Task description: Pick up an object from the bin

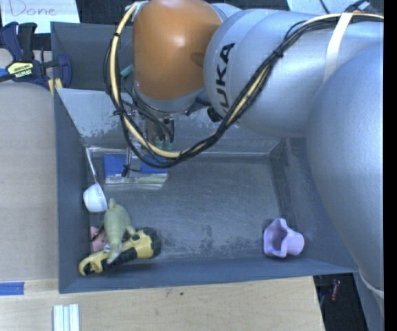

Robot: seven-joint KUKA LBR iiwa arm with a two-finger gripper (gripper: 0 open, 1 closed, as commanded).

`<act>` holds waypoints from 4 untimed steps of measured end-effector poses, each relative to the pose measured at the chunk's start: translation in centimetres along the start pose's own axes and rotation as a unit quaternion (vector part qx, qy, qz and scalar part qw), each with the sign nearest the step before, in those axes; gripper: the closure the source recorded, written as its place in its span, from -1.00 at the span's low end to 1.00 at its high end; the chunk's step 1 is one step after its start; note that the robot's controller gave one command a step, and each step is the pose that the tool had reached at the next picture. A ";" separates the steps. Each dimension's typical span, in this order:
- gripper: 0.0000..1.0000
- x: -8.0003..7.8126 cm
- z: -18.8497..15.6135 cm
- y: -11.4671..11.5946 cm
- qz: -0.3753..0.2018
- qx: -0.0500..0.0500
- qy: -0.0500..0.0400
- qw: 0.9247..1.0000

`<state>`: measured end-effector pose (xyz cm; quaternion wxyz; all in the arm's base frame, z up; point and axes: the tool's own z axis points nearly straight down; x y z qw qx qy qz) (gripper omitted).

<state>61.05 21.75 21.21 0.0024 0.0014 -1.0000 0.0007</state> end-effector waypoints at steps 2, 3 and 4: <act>-1.00 -1.6 14.6 -1.7 -0.008 -0.001 -0.001 1.000; -1.00 -1.6 8.7 -0.6 0.213 -0.007 -0.012 0.977; -1.00 -1.7 14.0 -1.7 0.007 -0.001 -0.003 1.000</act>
Offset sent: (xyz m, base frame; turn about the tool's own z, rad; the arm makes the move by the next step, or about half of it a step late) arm 0.0161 -0.0165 -0.1421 -0.0171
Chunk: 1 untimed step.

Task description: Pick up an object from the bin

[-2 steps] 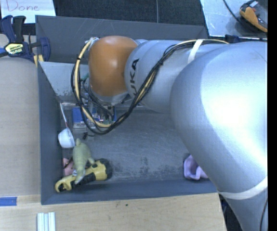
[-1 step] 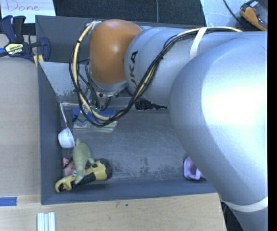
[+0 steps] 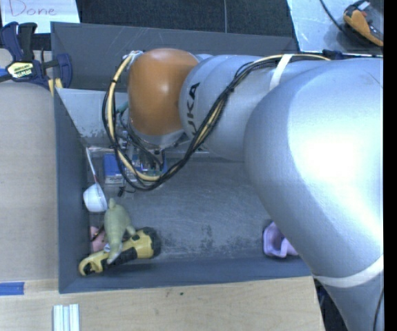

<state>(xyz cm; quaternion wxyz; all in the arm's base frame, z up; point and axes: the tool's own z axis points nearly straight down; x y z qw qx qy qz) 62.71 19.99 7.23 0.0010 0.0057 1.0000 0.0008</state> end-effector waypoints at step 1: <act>-1.00 0.3 0.1 1.2 0.166 -0.005 -0.005 0.986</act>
Offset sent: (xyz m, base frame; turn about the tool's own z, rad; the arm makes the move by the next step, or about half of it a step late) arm -0.0081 -0.0024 -0.0023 0.1074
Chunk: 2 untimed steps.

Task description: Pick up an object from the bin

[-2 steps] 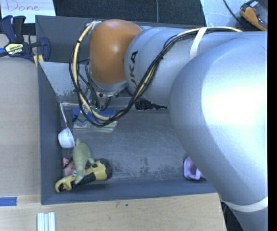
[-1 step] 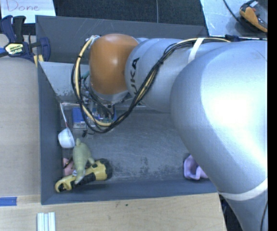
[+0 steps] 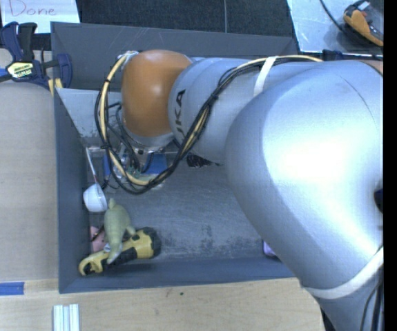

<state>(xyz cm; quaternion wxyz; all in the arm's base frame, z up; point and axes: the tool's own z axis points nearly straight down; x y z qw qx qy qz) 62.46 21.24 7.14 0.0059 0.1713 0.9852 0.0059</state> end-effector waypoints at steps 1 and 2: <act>1.00 -0.2 -0.1 -1.5 -0.112 0.004 0.003 0.994; 1.00 -0.2 -0.1 -1.5 -0.112 0.004 0.003 0.994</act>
Offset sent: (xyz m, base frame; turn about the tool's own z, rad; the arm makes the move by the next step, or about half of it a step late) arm 0.0000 0.0000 0.0000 0.0000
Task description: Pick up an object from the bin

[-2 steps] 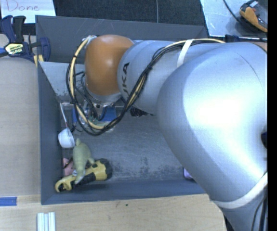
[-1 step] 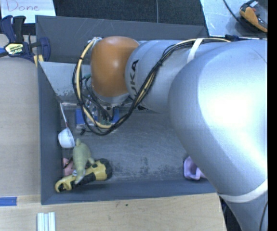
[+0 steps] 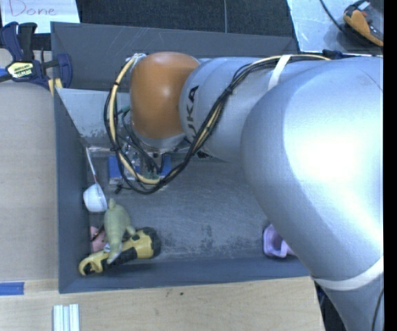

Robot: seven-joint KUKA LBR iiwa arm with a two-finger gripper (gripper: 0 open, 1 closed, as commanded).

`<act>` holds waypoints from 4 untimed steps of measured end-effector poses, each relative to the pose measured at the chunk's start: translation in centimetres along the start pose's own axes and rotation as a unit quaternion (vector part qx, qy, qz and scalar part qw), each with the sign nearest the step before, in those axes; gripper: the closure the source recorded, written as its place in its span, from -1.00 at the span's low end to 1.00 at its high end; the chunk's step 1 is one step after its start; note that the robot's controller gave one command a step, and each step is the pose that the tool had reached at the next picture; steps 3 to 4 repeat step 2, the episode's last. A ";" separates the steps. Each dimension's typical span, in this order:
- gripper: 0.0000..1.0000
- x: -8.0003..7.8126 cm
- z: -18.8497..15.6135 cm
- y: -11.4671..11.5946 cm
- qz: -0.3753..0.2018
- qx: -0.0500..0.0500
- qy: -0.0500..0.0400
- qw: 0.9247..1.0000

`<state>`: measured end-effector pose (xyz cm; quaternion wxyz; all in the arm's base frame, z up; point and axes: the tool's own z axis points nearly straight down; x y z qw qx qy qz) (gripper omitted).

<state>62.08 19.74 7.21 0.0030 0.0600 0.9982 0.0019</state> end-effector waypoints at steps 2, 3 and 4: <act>1.00 0.2 -2.1 -0.1 0.000 0.001 0.003 1.000; 1.00 0.2 -2.1 -0.1 0.000 0.001 0.003 1.000; 1.00 0.2 -2.1 -0.1 0.000 0.001 0.003 1.000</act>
Offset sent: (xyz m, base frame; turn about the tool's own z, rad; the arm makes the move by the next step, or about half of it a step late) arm -0.0003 0.0000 0.0621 0.0004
